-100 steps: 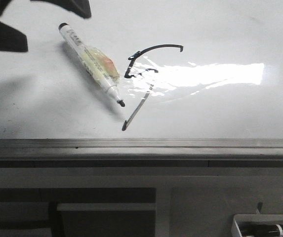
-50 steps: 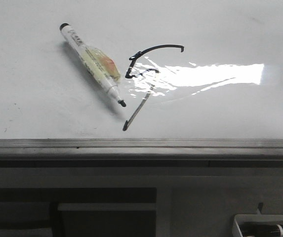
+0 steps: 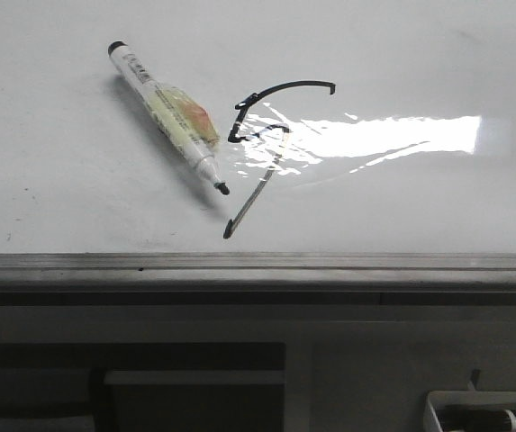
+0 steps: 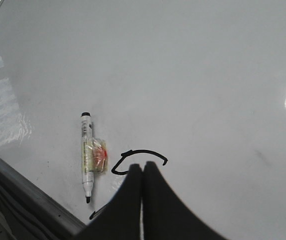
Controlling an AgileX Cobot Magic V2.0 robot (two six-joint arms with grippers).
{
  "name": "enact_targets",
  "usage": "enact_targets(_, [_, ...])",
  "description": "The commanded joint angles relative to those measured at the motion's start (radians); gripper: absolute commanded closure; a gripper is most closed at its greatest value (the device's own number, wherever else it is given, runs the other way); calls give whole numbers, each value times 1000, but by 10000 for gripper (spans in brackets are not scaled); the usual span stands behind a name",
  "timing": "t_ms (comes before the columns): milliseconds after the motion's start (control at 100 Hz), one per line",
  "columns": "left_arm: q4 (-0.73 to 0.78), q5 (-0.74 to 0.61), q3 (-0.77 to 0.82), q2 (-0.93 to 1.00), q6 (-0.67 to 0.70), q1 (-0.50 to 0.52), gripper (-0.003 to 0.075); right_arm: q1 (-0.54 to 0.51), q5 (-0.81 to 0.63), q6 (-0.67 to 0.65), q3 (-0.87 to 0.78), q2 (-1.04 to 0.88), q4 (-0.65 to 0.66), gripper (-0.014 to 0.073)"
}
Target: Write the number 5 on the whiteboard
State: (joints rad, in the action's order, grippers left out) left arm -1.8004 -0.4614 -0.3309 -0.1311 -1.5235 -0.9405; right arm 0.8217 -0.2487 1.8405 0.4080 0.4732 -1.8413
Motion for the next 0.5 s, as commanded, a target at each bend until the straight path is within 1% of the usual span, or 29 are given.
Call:
enact_targets(0, [29,30,-24,-11,-4,-5,741,1,22,8,24,0,18,657])
enact_targets(490, [31,32,-13,-11,-4,-5,741,1,22,8,24,0,18,657])
